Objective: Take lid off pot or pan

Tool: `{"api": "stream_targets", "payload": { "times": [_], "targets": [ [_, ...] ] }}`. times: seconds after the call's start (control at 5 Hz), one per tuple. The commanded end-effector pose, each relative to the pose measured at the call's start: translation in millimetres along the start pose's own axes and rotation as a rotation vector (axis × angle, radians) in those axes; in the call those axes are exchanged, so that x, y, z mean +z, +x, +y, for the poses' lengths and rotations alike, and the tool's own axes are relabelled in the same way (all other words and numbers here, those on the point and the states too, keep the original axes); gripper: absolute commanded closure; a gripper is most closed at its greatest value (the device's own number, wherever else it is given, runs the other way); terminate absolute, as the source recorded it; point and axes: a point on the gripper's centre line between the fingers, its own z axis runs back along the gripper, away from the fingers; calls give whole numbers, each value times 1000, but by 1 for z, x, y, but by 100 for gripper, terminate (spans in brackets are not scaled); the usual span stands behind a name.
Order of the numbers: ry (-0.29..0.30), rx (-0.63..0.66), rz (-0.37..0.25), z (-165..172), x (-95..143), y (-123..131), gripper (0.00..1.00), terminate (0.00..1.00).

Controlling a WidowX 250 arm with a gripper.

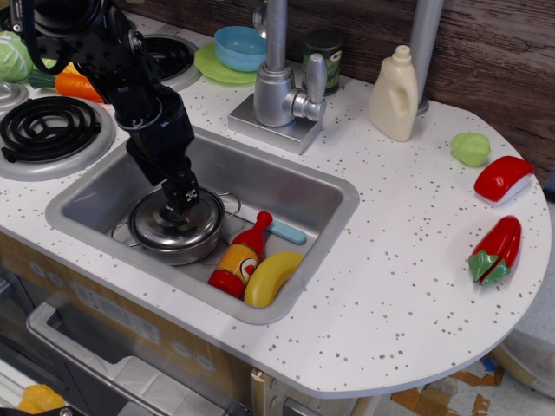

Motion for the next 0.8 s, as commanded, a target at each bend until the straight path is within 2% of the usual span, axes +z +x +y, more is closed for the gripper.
{"api": "stream_targets", "payload": {
  "times": [0.0, 0.2, 0.6],
  "targets": [
    [6, -3, -42, 6, -6, 2, 0, 0],
    [-6, 15, -45, 4, -16, -1, 100, 0],
    [-2, 36, -25, 1, -11, -1, 100, 0]
  ]
}}
